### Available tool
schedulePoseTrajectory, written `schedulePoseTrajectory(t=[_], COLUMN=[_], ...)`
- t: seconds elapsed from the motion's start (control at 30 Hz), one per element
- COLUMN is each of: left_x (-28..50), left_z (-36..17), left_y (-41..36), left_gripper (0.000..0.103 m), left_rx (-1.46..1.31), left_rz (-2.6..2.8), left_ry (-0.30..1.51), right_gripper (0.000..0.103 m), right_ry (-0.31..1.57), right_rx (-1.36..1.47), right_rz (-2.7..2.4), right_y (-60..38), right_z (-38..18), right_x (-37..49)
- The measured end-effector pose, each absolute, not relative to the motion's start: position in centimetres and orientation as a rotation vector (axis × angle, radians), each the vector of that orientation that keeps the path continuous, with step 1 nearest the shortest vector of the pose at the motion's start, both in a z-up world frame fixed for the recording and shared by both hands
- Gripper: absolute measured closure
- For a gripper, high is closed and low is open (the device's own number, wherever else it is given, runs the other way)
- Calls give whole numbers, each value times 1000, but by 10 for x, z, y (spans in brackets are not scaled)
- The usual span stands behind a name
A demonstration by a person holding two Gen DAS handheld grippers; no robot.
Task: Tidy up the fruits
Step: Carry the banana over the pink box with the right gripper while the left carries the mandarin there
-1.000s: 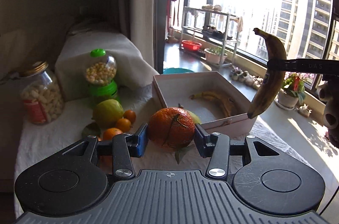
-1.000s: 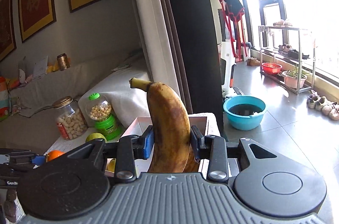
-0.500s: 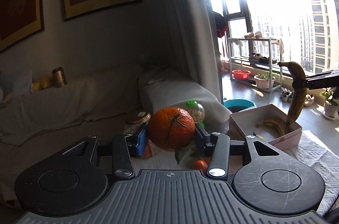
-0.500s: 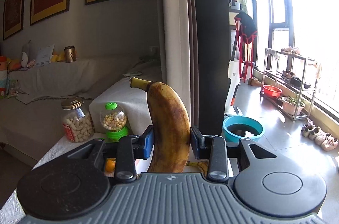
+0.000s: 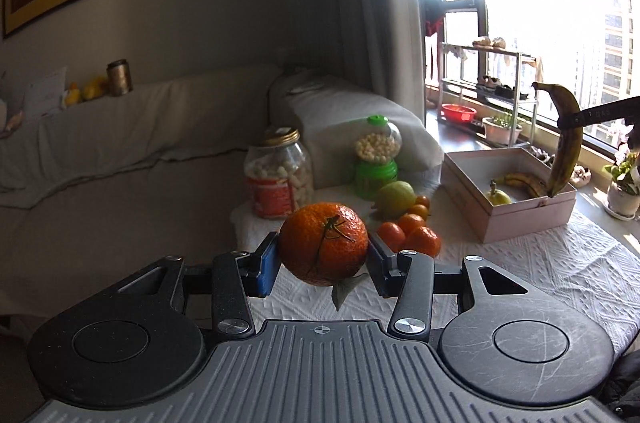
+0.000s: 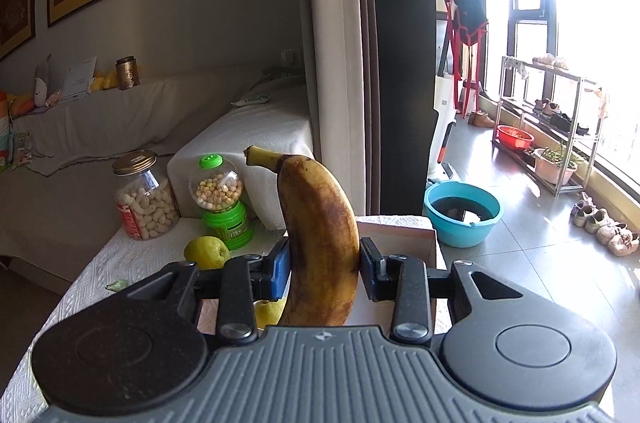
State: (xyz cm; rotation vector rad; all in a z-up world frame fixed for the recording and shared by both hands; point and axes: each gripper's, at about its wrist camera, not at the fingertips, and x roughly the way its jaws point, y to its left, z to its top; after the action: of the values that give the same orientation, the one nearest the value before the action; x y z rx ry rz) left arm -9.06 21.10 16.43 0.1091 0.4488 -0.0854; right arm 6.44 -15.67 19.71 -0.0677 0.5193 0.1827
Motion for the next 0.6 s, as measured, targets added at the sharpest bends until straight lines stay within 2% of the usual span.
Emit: schedulePoseTrajectory(t=[0.6], left_x=[-121], left_z=[106], left_y=[267], left_gripper=[52], left_rx=[-96], left_rz=[-136], left_ry=[480], right_gripper=[68], right_ry=[616], right_rx=[-122], right_rz=[135], right_y=[-136], right_z=[182], right_x=[69])
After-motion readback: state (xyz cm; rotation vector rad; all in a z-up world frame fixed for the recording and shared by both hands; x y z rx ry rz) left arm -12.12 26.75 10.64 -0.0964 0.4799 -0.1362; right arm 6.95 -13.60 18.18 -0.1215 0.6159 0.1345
